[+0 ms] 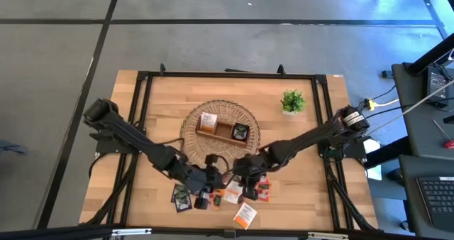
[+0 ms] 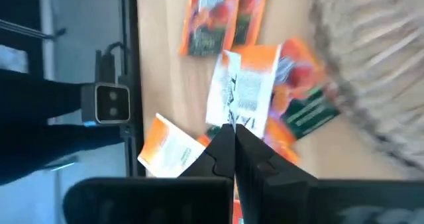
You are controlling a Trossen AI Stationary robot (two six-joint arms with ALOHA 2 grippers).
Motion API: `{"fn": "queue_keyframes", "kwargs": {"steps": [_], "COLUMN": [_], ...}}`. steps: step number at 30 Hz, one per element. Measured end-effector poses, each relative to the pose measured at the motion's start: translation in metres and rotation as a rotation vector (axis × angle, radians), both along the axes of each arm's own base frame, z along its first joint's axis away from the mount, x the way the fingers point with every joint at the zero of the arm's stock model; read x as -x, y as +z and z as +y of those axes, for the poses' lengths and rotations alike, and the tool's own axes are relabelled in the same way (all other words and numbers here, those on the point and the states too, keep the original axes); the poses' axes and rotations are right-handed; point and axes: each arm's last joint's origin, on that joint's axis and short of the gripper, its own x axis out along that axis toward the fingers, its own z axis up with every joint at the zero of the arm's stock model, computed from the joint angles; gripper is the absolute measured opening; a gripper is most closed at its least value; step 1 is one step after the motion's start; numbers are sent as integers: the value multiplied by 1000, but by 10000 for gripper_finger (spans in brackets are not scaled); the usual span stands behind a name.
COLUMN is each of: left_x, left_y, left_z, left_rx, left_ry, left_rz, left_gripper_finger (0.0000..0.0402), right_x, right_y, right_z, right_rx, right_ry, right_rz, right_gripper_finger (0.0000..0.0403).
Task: Pick & Place Tea
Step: Put the white tea bag into the left section of the wooden organizer
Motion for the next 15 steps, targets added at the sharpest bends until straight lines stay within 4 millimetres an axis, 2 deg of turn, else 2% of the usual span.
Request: {"fn": "queue_keyframes", "kwargs": {"steps": [5,12,15], "left_x": [8,8,7], "left_y": [17,19,21], "left_z": [8,10,10], "left_rx": [90,166,216], "left_ry": [130,179,244], "left_rz": [-37,-30,-55], "left_gripper_finger": [41,110,133], "right_x": [-5,-3,-1], "right_y": [44,99,113], "right_z": [1,9,11], "right_rx": [99,169,176], "right_ry": [1,-17,-20], "right_rz": [-11,-71,-91], "right_gripper_finger": [2,3,4]}}
